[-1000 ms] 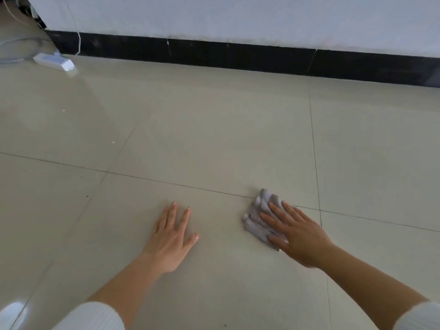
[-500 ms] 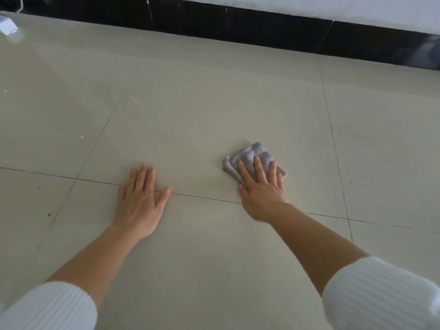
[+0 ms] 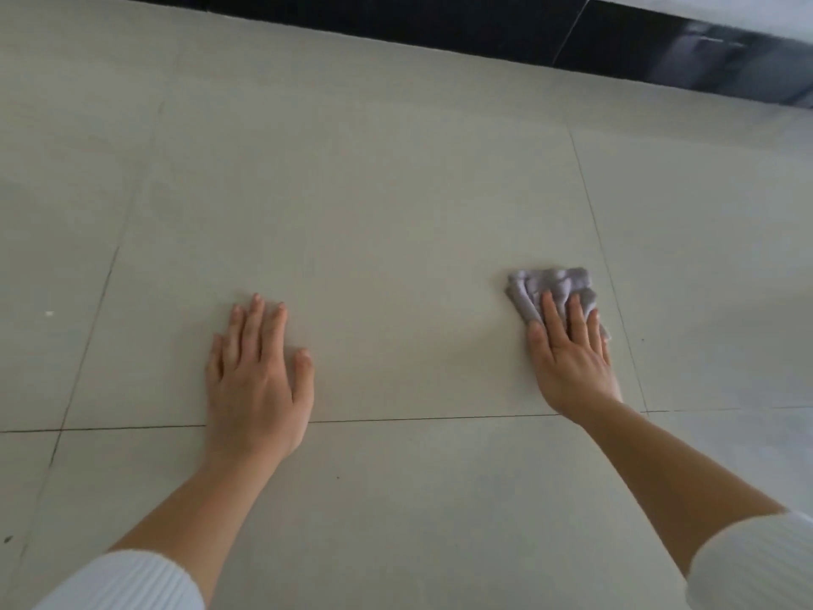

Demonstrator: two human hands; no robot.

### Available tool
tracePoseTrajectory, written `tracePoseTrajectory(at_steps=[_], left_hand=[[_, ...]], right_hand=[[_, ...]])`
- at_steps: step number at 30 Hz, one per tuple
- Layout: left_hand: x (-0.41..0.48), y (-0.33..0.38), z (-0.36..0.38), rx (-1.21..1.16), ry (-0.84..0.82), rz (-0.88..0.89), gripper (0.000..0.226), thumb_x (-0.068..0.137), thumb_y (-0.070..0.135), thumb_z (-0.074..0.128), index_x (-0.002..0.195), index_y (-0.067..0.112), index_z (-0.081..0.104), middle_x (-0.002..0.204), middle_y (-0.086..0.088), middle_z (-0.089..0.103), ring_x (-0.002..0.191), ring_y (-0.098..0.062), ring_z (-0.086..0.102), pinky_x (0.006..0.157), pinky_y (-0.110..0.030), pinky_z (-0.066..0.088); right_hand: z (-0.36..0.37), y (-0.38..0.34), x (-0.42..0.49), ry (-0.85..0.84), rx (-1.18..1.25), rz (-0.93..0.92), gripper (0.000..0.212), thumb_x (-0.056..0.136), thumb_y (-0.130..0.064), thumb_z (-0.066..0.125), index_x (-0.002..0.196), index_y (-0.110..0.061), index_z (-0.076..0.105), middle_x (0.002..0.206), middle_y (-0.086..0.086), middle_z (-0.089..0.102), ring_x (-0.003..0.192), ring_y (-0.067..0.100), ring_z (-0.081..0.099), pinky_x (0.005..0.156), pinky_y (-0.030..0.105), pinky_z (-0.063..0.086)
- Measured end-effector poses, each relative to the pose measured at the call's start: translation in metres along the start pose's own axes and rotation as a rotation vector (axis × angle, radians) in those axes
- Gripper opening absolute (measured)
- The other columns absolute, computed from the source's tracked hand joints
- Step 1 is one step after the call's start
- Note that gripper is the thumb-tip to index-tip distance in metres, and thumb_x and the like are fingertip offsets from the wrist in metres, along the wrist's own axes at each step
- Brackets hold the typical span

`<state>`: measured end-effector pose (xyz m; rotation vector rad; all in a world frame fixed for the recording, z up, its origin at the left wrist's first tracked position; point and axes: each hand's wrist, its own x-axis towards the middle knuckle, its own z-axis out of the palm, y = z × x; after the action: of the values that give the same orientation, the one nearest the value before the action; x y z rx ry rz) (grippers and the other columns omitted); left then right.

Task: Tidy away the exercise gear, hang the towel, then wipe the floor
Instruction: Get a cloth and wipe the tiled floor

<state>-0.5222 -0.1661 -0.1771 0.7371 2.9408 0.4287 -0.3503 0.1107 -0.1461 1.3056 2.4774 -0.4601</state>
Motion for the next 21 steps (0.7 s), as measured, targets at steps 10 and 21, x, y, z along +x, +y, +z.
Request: tracePoseTrajectory(at_steps=[10, 21], left_hand=[[0.004, 0.004, -0.011, -0.009, -0.077, -0.041, 0.062, 0.085, 0.039, 0.031, 0.139, 0.012, 0.042, 0.151, -0.010, 0.035, 0.140, -0.027, 0.030, 0.110, -0.045, 0.021], [0.003, 0.003, -0.003, -0.002, -0.004, -0.027, 0.058, 0.088, 0.038, 0.033, 0.139, 0.013, 0.043, 0.150, -0.008, 0.036, 0.140, -0.026, 0.029, 0.112, -0.044, 0.020]], right_hand=[[-0.012, -0.042, 0.009, -0.171, 0.050, 0.019, 0.053, 0.096, -0.053, 0.002, 0.147, -0.046, -0.009, 0.158, -0.006, -0.020, 0.144, 0.027, -0.022, 0.118, 0.046, -0.008], [-0.044, -0.120, 0.140, -0.048, -0.067, -0.060, 0.050, 0.100, -0.048, 0.015, 0.145, -0.053, -0.006, 0.159, -0.004, -0.019, 0.144, 0.036, -0.019, 0.116, 0.050, -0.009]])
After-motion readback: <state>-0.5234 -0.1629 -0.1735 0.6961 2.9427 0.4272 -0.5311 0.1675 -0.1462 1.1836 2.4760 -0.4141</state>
